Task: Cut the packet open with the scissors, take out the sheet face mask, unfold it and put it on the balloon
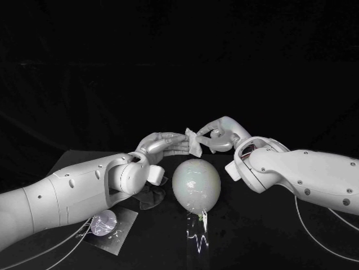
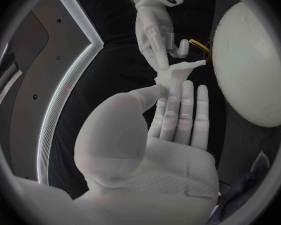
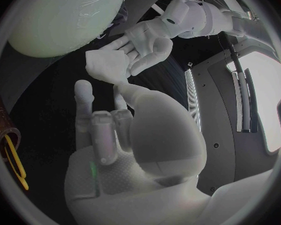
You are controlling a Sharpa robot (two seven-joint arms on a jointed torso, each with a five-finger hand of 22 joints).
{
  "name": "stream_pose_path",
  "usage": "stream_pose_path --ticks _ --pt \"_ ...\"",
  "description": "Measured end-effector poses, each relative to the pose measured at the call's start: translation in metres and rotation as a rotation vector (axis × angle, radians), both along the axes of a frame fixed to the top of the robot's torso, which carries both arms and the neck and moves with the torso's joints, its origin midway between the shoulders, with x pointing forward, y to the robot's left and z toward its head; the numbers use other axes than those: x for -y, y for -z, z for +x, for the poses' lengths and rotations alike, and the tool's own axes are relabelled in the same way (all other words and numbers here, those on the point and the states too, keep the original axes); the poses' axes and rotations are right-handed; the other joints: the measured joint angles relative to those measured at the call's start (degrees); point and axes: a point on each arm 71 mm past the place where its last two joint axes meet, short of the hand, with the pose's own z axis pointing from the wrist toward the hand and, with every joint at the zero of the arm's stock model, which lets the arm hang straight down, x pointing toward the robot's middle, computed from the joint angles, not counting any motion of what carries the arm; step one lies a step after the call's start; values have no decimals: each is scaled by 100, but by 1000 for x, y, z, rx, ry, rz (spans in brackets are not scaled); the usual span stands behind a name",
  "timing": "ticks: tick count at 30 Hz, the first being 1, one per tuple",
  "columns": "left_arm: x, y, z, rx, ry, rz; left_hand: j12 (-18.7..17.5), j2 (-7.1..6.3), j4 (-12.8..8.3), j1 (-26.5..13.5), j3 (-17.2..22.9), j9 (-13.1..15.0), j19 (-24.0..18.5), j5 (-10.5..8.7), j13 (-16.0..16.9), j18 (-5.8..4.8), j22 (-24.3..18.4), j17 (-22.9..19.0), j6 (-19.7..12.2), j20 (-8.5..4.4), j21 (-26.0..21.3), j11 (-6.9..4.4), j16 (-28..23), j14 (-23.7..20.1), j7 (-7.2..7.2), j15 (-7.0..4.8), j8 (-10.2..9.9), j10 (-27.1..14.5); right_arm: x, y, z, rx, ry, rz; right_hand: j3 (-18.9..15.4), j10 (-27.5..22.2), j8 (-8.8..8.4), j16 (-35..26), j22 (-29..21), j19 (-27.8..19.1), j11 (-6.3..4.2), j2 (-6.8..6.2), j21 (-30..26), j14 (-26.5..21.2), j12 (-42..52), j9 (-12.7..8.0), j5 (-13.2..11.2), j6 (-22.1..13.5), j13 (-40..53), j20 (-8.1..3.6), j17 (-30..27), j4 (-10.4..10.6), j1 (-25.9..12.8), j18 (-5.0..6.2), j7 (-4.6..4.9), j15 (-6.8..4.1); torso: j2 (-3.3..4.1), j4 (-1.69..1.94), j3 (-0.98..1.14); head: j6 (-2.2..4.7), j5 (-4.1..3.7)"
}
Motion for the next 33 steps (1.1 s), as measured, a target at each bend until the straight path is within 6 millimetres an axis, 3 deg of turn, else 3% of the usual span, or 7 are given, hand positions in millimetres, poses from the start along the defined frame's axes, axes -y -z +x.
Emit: stream_pose_path --ticks 5,9,15,18,20,26,33 --pt "4 0 -2 -3 21 9 -49 -269 128 -134 -291 -150 -70 -3 -52 0 -113 26 -191 67 -159 108 20 -184 125 79 -244 -251 -1 0 0 0 -2 1 16 0 19 0 1 0 0 -16 0 0 0 0 -1 0 1 0 2 0 -16 -2 -2 0 0 0 -2 1 2" --pt "6 0 -2 -4 34 17 -31 -370 173 -23 -498 -253 -55 -3 -66 -1 -212 105 -258 123 -290 159 180 -332 152 112 -379 -360 -2 0 -1 -1 -5 1 32 0 22 0 0 0 0 -31 0 5 0 0 -1 7 2 0 1 -1 -31 -3 -11 -5 0 -1 -2 5 2" --pt "8 1 -3 -3 42 26 35 -419 176 82 -634 -320 4 -3 -66 0 -284 166 -258 182 -356 138 316 -400 152 104 -423 -381 -3 0 -1 -2 -10 1 32 0 22 -4 -2 0 0 -31 0 15 -7 0 -2 3 2 0 1 -1 -30 -5 -24 -15 1 -1 -2 6 3" --pt "8 1 -3 -2 44 29 74 -408 188 149 -684 -336 4 -3 -66 20 -306 188 -258 182 -389 138 372 -400 152 104 -423 -381 -3 0 -1 -3 -12 0 32 0 22 -6 -4 0 0 -31 -1 15 -8 0 -13 8 2 0 1 -1 -30 -6 -29 -15 1 -1 -1 8 -1" --pt "8 1 -3 -1 44 30 107 -402 198 199 -737 -354 36 -3 -63 102 -329 211 -244 214 -390 138 427 -444 137 100 -446 -380 -3 0 -2 -3 -13 0 32 0 20 -7 -4 0 0 -31 -1 15 -8 0 -13 8 1 0 -2 0 -31 -6 -30 -15 1 -1 -1 9 -2" --pt "9 1 -3 1 46 32 223 -344 198 347 -770 -368 80 -3 -31 102 -371 252 -74 252 -438 83 544 -464 34 80 -446 -325 -4 0 -2 -7 -18 -4 31 0 16 -16 -3 0 0 -31 -1 14 -9 0 -21 7 -3 0 -4 0 -31 -12 -31 -14 1 1 -1 9 -5" --pt "9 1 -3 4 44 31 413 -80 108 685 -679 -345 222 -3 19 189 -401 301 284 229 -438 -107 718 -398 -162 -23 -253 -132 -5 1 -2 -9 -23 -9 31 0 11 -17 0 -1 0 -53 -2 13 -10 0 -23 18 -2 0 -3 1 -53 -44 -59 -13 1 1 -1 2 -5"
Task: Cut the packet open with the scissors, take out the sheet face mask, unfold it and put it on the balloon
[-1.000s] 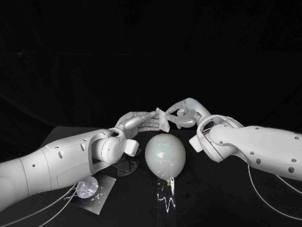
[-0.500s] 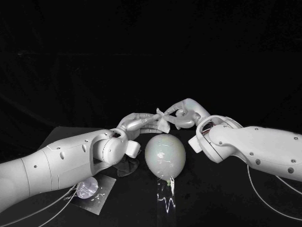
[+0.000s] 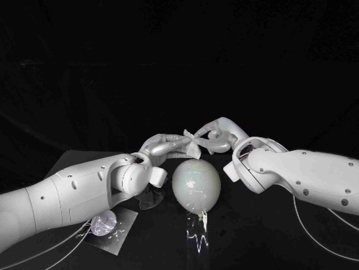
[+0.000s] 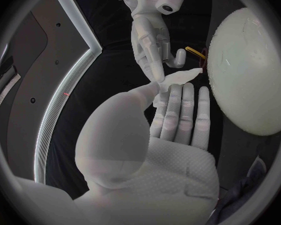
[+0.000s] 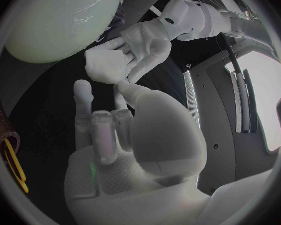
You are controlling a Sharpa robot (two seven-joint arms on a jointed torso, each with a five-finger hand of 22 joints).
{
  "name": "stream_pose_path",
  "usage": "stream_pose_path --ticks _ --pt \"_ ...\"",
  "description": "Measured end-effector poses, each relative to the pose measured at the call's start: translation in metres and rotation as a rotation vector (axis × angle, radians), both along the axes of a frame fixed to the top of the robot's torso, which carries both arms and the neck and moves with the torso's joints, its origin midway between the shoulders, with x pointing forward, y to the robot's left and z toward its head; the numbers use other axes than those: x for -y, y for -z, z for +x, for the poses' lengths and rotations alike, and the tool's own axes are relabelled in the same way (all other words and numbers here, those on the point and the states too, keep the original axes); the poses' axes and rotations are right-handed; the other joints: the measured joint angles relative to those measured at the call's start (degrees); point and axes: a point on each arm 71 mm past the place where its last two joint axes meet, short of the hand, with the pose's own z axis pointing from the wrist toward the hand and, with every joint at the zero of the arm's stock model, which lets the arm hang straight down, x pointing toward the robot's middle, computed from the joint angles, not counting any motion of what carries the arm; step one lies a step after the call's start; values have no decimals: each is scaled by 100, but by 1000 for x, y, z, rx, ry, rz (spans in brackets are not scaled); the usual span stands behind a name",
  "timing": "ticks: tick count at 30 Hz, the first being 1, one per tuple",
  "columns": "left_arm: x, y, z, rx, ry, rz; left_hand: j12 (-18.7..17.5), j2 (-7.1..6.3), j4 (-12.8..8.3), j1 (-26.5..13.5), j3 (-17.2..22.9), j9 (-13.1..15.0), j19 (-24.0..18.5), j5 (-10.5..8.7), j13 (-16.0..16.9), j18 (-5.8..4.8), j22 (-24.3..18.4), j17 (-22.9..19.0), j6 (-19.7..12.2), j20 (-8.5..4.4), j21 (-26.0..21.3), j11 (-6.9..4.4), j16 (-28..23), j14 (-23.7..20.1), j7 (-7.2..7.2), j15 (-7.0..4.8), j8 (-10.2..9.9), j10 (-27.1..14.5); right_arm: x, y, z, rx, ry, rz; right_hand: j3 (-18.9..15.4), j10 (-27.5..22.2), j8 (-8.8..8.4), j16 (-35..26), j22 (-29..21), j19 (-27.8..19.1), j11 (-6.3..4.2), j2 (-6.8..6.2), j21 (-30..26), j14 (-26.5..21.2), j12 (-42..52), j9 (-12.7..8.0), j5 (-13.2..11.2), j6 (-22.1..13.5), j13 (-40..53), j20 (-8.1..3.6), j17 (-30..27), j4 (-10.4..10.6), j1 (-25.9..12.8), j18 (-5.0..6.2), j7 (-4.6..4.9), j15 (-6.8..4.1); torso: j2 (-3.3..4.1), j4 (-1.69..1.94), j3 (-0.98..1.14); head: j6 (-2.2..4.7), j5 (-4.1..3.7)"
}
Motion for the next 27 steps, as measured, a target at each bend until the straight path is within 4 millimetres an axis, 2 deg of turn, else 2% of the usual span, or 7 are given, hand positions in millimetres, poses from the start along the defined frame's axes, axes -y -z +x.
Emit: stream_pose_path --ticks 5,14,17,19,27 --pt "0 0 0 5 -1 -3 109 149 -95 197 60 21 128 0 35 0 0 33 212 -45 0 -103 120 74 -88 -74 110 146 -1 0 0 2 -3 -4 16 0 -4 -16 1 0 0 -8 -1 -1 0 0 -3 0 3 0 4 -16 -8 -1 0 1 1 0 1 -9 0" --pt "0 -1 1 11 -1 -9 171 177 -142 225 13 54 173 0 51 -2 0 42 313 -51 0 -134 165 105 -130 -105 157 216 -2 0 0 6 -5 -8 16 0 19 4 0 0 0 -20 -1 -2 -1 0 26 -1 5 0 4 -17 -20 -2 0 2 0 -2 1 -19 2" --pt "0 -1 1 12 0 -9 220 207 -179 255 -25 54 224 -1 74 -1 2 54 379 -61 0 -171 210 154 -155 -154 212 303 -3 -1 0 8 -6 -10 16 0 19 4 -2 0 0 -20 -1 -2 -1 0 25 -2 5 0 4 -17 -20 -3 0 2 0 -2 1 -5 6" --pt "0 -1 1 13 -1 -10 249 216 -189 264 -34 55 253 -2 88 -2 9 63 405 -90 40 -213 253 183 -180 -183 244 344 -3 -1 0 9 -7 -11 16 0 19 4 -3 0 0 -20 -1 -2 -1 0 25 -3 4 0 4 -17 -20 -3 1 2 0 -2 1 3 10" --pt "0 -1 1 18 -7 -11 343 309 -277 347 10 60 399 -36 162 -4 106 71 424 -174 186 -257 320 331 -199 -265 333 504 -3 -1 0 12 -8 -14 41 0 17 2 -3 -22 0 20 -66 -2 -111 0 23 -21 1 -22 -1 -42 -45 -6 0 2 -1 -3 0 -6 18"
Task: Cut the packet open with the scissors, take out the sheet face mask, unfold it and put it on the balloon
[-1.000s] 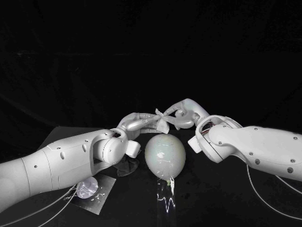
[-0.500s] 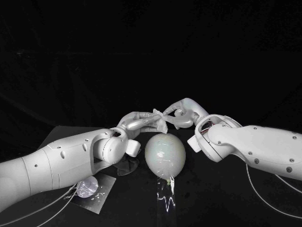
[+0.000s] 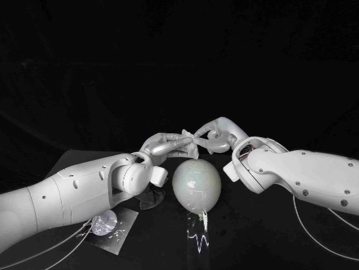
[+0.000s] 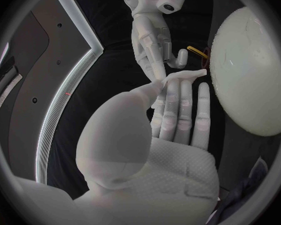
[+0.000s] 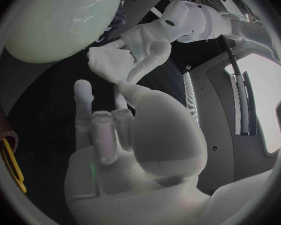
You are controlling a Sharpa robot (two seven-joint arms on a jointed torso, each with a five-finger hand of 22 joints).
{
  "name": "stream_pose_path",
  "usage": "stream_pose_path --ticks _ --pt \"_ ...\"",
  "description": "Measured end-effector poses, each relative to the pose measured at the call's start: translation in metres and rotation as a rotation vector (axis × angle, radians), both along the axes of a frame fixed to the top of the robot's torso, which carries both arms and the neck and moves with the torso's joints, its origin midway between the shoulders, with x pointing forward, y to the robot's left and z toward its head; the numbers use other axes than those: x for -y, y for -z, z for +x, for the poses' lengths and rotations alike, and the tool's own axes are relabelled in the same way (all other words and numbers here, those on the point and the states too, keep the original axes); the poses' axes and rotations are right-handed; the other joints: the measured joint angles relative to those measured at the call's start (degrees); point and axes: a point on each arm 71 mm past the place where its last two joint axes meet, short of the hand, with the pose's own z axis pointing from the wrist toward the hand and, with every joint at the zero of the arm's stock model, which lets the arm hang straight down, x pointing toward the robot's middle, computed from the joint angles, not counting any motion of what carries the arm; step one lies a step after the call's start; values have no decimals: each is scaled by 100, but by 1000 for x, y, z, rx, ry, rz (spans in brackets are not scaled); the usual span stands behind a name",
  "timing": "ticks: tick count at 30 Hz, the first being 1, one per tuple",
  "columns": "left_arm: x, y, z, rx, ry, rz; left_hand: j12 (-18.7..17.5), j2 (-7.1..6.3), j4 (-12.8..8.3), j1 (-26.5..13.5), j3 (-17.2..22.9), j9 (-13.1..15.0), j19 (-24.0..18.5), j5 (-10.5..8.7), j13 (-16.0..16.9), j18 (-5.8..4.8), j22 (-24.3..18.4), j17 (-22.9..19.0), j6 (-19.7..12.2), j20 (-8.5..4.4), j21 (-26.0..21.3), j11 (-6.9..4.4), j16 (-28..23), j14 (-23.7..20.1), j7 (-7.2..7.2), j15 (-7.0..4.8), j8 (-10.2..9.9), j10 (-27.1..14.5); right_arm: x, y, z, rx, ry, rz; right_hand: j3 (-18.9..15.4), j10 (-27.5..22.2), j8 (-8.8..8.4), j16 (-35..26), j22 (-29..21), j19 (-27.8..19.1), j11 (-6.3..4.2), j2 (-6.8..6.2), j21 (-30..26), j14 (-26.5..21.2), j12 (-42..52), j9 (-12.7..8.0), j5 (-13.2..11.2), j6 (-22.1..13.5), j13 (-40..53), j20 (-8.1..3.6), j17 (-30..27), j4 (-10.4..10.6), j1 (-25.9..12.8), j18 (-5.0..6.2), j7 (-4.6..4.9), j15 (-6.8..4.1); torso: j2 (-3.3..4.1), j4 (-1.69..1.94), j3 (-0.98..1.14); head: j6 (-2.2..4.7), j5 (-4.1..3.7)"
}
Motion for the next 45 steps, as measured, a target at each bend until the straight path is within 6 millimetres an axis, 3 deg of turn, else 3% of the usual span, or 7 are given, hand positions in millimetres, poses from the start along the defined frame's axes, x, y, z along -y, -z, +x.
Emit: stream_pose_path --ticks 8,32,34,36,45 --pt "-1 -1 0 8 -17 2 55 66 -30 8 30 0 19 -5 47 -2 67 -31 -22 -19 89 0 0 24 20 15 44 0 2 0 -1 3 -2 2 69 0 -13 -45 2 -78 0 25 -88 -1 -174 3 -4 -31 1 17 1 -22 -26 93 12 1 0 0 1 -8 2" --pt "-6 -1 1 15 -58 17 193 146 -31 -49 31 0 -145 -3 279 -9 419 -118 -126 -124 477 13 -1 38 38 2 151 -59 5 0 -1 10 -4 11 211 -1 5 -136 -1 -205 1 79 -231 -10 -435 192 -18 -151 8 22 4 -52 -190 92 89 10 1 1 0 -20 3" --pt "-6 -1 1 15 -59 18 224 138 -234 -103 234 0 -190 -4 313 -9 474 -129 -137 -142 541 31 -1 38 32 2 156 -78 6 0 0 10 -3 11 211 -1 5 -151 -1 -205 1 79 -231 -10 -435 192 -6 -153 6 22 2 -52 -190 92 90 11 0 2 0 -17 3" --pt "-7 -1 1 15 -60 19 227 118 -310 -124 309 0 -230 -5 342 -10 522 -136 -146 -143 587 22 -1 38 40 2 179 -89 6 0 0 10 -1 10 211 -1 5 -155 0 -205 1 79 -231 -11 -435 192 -6 -154 5 22 0 -52 -190 91 90 11 0 2 0 -13 3" --pt "-11 -1 0 14 -70 19 257 139 -324 -176 323 0 -282 -24 387 -47 611 -144 -148 -153 664 22 23 38 41 3 181 -108 14 0 2 16 17 10 211 -1 0 -157 3 -205 1 71 -231 -11 -434 190 -5 -163 -2 22 1 -52 -197 87 83 11 0 0 -1 -1 -1"
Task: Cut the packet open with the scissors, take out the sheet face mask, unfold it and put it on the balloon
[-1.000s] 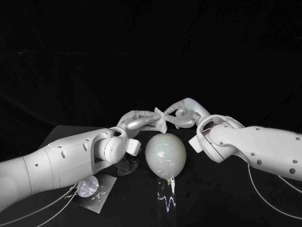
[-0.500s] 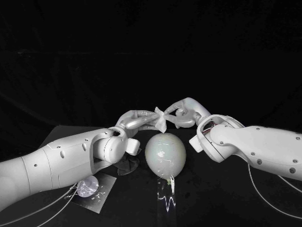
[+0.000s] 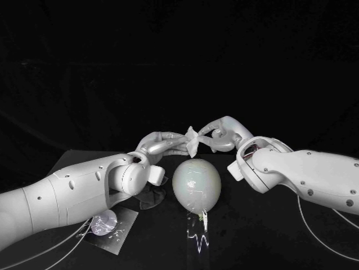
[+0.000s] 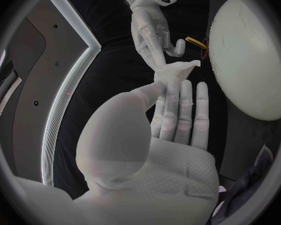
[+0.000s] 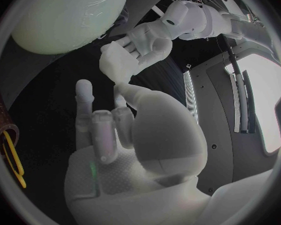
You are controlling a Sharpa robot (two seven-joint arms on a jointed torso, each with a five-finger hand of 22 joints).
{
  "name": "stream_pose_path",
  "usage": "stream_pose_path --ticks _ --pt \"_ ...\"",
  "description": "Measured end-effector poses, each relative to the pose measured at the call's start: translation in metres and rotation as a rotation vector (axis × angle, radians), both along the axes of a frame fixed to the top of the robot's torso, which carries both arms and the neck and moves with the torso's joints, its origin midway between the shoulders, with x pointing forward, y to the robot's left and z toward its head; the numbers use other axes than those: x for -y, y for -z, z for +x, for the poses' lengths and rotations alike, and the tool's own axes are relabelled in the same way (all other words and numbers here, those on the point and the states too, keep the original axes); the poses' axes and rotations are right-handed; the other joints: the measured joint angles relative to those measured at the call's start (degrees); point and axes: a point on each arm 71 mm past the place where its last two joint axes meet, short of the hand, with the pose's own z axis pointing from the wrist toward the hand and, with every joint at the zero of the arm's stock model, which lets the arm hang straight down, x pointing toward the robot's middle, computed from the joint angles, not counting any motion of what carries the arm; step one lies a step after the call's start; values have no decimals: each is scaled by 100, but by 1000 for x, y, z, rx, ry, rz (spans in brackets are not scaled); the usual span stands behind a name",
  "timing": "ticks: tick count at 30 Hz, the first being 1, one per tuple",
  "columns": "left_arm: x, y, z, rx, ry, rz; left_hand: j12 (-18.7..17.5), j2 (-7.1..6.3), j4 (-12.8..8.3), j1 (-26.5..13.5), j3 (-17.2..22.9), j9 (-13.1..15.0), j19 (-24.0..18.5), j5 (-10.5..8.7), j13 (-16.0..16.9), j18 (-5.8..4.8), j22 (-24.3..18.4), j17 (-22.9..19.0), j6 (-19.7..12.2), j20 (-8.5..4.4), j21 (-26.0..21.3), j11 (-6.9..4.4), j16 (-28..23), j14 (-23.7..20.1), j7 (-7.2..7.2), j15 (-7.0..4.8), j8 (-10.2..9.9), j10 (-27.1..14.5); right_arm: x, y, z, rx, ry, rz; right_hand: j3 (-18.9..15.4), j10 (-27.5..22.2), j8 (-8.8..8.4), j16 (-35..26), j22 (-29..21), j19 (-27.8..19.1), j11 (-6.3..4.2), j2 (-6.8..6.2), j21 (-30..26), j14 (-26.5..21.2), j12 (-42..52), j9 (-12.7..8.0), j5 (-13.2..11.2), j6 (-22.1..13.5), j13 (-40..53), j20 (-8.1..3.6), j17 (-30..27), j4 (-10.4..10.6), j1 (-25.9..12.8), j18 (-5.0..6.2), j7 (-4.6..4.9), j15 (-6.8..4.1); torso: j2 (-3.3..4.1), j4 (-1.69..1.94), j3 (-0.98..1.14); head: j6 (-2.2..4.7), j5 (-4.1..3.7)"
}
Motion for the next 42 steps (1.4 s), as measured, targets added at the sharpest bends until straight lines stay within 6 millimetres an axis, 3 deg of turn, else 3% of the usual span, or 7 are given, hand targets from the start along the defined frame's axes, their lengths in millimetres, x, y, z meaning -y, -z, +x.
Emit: stream_pose_path --ticks 3,24,42 --pt "-3 0 0 0 -5 -3 0 -15 -77 -16 77 0 -62 25 26 -1 36 -7 -31 1 35 20 0 0 28 0 0 -21 3 0 0 6 8 3 17 0 -1 0 1 0 0 -1 0 0 0 -2 -1 -1 2 0 0 -17 -1 -1 0 0 -1 0 -1 7 -5" --pt "-13 0 0 -14 -37 -22 48 -23 -78 -67 78 0 -102 26 70 -3 103 -8 -50 1 86 11 21 -1 30 1 -4 -50 13 -8 -11 64 -20 89 32 -9 12 2 -4 0 9 11 0 -10 25 9 -8 -30 5 0 4 -33 12 -40 5 10 1 3 1 21 -19" --pt "-23 1 0 -23 -55 -26 48 -54 -118 -123 118 5 -168 24 91 -5 141 -15 -88 3 128 31 31 -1 32 1 20 -72 28 -8 -8 66 2 212 31 -9 -5 -1 1 1 9 11 0 -10 39 7 -19 -28 1 0 1 -33 12 -46 -14 10 0 4 1 23 -4"
